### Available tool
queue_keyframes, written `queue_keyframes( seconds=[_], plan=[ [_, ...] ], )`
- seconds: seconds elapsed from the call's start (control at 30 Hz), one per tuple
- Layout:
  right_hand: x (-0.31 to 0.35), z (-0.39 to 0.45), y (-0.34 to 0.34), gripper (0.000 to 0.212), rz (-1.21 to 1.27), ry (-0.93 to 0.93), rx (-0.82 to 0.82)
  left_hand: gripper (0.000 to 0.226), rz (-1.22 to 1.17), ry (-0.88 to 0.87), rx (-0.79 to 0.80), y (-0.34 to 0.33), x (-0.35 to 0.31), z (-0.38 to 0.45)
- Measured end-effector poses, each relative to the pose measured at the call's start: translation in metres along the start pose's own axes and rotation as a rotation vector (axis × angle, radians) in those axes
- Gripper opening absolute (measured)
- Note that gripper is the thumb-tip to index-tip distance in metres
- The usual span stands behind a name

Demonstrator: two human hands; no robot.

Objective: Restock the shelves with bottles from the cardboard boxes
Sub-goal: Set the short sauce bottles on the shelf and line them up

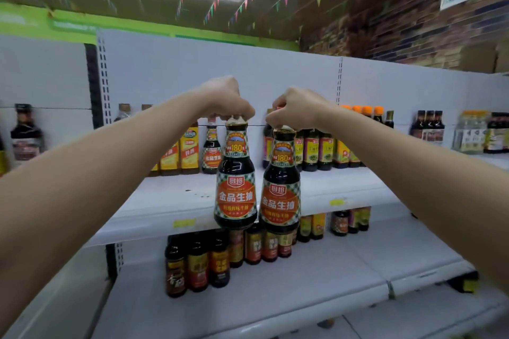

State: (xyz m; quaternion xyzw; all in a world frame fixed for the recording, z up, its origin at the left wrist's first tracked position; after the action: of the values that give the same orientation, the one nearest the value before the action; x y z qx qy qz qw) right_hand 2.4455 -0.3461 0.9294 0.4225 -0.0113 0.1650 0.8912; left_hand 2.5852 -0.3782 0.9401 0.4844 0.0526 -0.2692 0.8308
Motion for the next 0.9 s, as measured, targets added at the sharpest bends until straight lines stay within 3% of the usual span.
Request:
queue_keyframes(
  seconds=[0.3,0.53,0.9],
  plan=[
    [-0.079,0.046,-0.006,0.022,0.045,0.081,-0.019,0.021,0.001,0.1,-0.142,-0.033,-0.032,0.046],
    [-0.101,0.08,-0.031,0.019,0.121,0.086,-0.091,0.027,0.045,0.11,-0.315,-0.043,-0.017,0.078],
    [-0.099,0.151,-0.112,0.02,0.188,0.087,-0.001,0.027,0.176,0.097,-0.253,-0.092,0.053,0.149]
  ],
)
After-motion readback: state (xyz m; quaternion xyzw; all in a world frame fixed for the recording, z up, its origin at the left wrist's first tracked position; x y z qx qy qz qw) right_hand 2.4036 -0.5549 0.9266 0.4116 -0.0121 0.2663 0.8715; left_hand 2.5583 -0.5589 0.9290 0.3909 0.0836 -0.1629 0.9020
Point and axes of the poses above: each hand's wrist, its own z-axis towards the middle knuckle, its own y-axis out of the back of the hand, x = y × z, the point moved 5 cm from there along z, towards the middle knuckle, and after that the axes turned 10 degrees about -x, right-handed, at the moved point
